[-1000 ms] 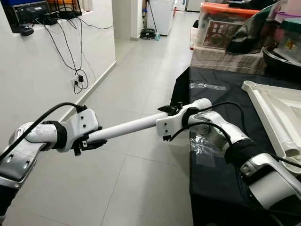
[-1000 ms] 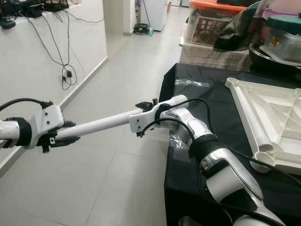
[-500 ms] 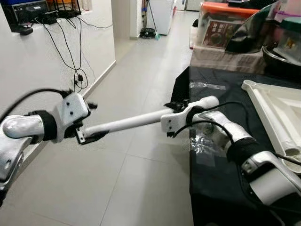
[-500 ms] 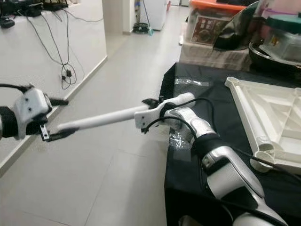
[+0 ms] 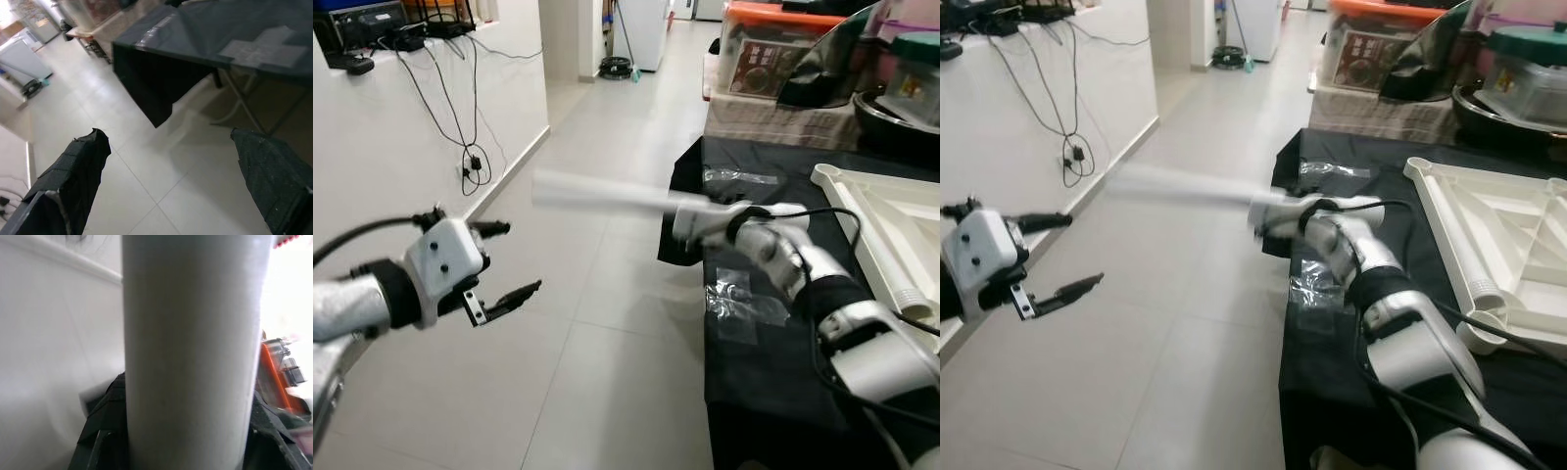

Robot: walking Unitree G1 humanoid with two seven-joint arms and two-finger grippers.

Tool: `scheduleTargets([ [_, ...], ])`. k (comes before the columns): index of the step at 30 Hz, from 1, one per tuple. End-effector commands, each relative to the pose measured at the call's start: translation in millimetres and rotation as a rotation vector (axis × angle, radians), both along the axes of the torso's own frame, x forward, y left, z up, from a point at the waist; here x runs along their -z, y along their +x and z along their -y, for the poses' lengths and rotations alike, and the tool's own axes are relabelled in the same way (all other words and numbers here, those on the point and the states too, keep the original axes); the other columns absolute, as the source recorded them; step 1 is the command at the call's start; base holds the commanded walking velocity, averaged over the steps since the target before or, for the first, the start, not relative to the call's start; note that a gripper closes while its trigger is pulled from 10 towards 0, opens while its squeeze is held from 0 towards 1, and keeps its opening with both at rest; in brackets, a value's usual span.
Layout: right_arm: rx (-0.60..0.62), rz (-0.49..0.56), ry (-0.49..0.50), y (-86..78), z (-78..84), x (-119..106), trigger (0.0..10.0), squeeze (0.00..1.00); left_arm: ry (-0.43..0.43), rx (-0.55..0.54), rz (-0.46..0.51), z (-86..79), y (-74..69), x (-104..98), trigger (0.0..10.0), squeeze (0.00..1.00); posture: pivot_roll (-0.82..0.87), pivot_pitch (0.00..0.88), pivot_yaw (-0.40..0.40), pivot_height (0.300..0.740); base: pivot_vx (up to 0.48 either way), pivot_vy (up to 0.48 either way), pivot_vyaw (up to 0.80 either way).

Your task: Building children table

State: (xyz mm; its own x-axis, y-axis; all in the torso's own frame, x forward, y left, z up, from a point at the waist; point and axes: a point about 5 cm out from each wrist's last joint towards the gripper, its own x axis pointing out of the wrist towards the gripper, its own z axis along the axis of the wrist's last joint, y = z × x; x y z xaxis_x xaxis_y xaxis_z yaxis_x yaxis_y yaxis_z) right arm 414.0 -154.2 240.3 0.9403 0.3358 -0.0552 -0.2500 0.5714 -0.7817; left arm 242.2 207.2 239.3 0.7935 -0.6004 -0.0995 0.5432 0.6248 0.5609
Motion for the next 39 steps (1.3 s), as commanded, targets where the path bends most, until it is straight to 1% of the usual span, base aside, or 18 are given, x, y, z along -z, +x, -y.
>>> scheduleTargets([
  [1, -0.066, -0.004, 0.268, -1.4, -7.3, -12, 0.0, 0.00, -0.034, -0.103, -0.002, -2.9, 0.2, 11, 10.0, 0.00, 0.03, 0.000, -0.061, 0.740, 0.000, 0.000, 0.00],
  [2, -0.066, -0.004, 0.268, -1.4, -7.3, -12, 0.0, 0.00, -0.034, -0.103, -0.002, -2.9, 0.2, 11, 10.0, 0.00, 0.03, 0.000, -0.061, 0.740, 0.000, 0.000, 0.00],
  [4, -0.144, 0.043, 0.472, -6.5, -16.1, -26, 0.0, 0.00, -0.128, -0.225, -0.010, -2.4, 0.8, 27, 10.0, 0.00, 0.03, 0.000, -0.063, 0.740, 0.000, 0.000, 0.00],
  [5, -0.168, 0.060, 0.584, -9.4, -19.2, -33, 3.5, 0.00, -0.194, -0.270, -0.016, 0.6, -0.1, 34, 10.0, 0.00, 0.03, 0.000, -0.065, 0.740, 0.000, 0.000, 0.00],
  [6, -0.168, 0.060, 0.584, -9.4, -19.2, -33, 3.5, 0.00, -0.194, -0.270, -0.016, 0.6, -0.1, 34, 10.0, 0.00, 0.03, 0.000, -0.065, 0.740, 0.000, 0.000, 0.00],
  [7, -0.179, 0.065, 0.652, -11.2, -20.7, -37, 3.5, 0.00, -0.236, -0.294, -0.021, 2.8, -0.8, 38, 10.0, 0.00, 0.03, 0.000, -0.065, 0.740, 0.000, 0.000, 0.00],
  [8, -0.192, 0.048, 0.740, -12.7, -23.1, -40, 10.0, 0.00, -0.268, -0.330, -0.004, 4.8, -0.8, 39, 10.0, 0.00, 0.03, 0.000, -0.065, 0.740, 0.000, 0.000, 0.00],
  [10, -0.192, 0.048, 0.740, -12.7, -23.1, -40, 10.0, 0.00, -0.268, -0.330, -0.004, 4.8, -0.8, 39, 10.0, 0.00, 0.03, 0.000, -0.065, 0.740, 0.000, 0.000, 0.00],
  [12, -0.217, 0.027, 0.862, -19.0, -31.1, -40, 10.0, 0.00, -0.337, -0.404, 0.029, 8.8, 2.0, 41, 10.0, 0.00, 0.03, 0.000, -0.069, 0.740, 0.000, 0.000, 0.00],
  [13, -0.223, 0.022, 0.911, -22.6, -34.5, -38, 10.0, 0.00, -0.347, -0.433, 0.039, 11.3, 3.4, 43, 10.0, 0.00, 0.03, 0.000, -0.069, 0.740, 0.000, 0.000, 0.00],
  [14, -0.222, 0.029, 0.931, -26.2, -37.0, -36, 10.0, 0.00, -0.348, -0.456, 0.044, 13.7, 5.0, 45, 10.0, 0.00, 0.03, 0.000, -0.069, 0.740, 0.000, 0.000, 0.00],
  [18, -0.208, 0.010, 0.975, -31.2, -39.1, -26, 10.0, 0.00, -0.379, -0.451, 0.037, 22.2, 5.8, 48, 10.0, 0.00, 0.03, 0.000, -0.068, 0.740, 0.000, 0.000, 0.00],
  [20, -0.189, -0.017, 1.009, -38.3, -40.2, -13, 10.0, 0.00, -0.441, -0.440, 0.034, 30.5, 6.8, 49, 10.0, 0.00, 0.02, 0.000, -0.063, 0.740, 0.131, -0.176, 0.00],
  [21, -0.189, -0.017, 1.009, -38.3, -40.2, -13, 10.0, 0.00, -0.441, -0.440, 0.034, 30.5, 6.8, 49, 10.0, 0.00, 0.02, 0.000, -0.063, 0.740, 0.262, -0.352, 0.00],
  [24, -0.165, -0.049, 1.047, -47.6, -41.7, -2, 10.0, 0.00, -0.466, -0.430, 0.039, 39.0, 10.7, 48, 10.0, 0.00, 0.01, 0.000, -0.059, 0.740, 0.276, -0.390, 0.00],
  [29, -0.138, -0.060, 1.078, -53.1, -40.4, -2, 10.0, 0.00, -0.456, -0.437, 0.047, 41.2, 13.0, 49, 10.0, 0.00, 0.01, 0.000, -0.055, 0.740, 0.271, -0.393, 0.00],
  [35, -0.105, 0.012, 1.057, -54.5, -34.7, -10, 10.0, 0.00, -0.447, -0.448, 0.055, 41.5, 13.9, 51, 10.0, 0.00, 0.01, 0.000, -0.052, 0.740, 0.251, -0.406, 0.00],
  [39, -0.106, 0.032, 1.052, -56.0, -33.5, -14, 10.0, 0.00, -0.446, -0.450, 0.057, 42.7, 13.8, 52, 10.0, 0.00, 0.01, 0.000, -0.055, 0.740, 0.250, -0.406, 0.00],
])
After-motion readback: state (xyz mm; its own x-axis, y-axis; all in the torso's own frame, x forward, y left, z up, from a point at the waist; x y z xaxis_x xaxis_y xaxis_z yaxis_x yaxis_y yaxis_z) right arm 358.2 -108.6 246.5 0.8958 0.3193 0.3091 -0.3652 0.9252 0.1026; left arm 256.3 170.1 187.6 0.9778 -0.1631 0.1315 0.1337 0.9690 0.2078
